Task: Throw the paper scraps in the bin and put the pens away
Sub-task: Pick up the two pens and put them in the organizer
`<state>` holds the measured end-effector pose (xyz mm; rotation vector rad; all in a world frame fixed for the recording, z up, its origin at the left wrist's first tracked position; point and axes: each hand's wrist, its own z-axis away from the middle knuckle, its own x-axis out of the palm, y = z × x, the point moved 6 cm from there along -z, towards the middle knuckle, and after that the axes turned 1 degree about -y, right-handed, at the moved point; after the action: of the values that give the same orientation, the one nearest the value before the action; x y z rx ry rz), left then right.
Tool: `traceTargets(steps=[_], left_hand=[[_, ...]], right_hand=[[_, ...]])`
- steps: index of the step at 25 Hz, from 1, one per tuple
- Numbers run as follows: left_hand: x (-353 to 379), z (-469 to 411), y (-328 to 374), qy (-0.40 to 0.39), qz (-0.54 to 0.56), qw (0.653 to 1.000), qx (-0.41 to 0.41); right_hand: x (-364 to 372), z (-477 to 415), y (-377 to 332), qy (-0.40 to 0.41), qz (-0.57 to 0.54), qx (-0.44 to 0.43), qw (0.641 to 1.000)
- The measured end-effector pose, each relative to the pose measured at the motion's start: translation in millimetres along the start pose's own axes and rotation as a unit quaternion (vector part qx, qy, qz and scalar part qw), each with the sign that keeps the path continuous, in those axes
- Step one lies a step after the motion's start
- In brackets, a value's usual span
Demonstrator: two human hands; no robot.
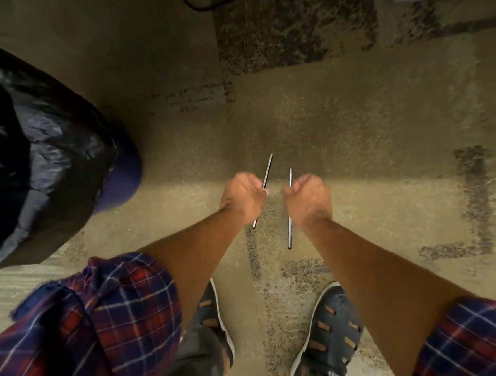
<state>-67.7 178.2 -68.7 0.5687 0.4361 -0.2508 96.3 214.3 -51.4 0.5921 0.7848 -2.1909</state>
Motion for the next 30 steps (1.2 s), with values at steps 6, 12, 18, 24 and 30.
traceTargets(steps=[6,12,18,24,30], left_hand=[[-35.7,77.9,26.6,-0.062,0.093,0.994,-0.016],[-95.0,172.6,96.9,-0.042,0.088,0.993,0.064],[-170.1,282.2,179.4,-0.060,0.140,0.983,0.103],[-240.6,380.0,245.1,-0.072,0.140,0.976,0.153],[-310.5,475.9,303.9,-0.051,0.127,0.975,0.178]], right_hand=[[-69.0,68.0,-28.3,0.033,-0.084,-0.039,0.995],[-136.4,150.9,-82.1,0.015,-0.186,-0.082,0.979],[-224.0,244.9,-158.2,-0.017,-0.275,-0.130,0.952],[-309.5,331.0,-219.9,-0.059,-0.319,-0.172,0.930],[-382.7,425.0,-276.0,-0.093,-0.313,-0.210,0.921]])
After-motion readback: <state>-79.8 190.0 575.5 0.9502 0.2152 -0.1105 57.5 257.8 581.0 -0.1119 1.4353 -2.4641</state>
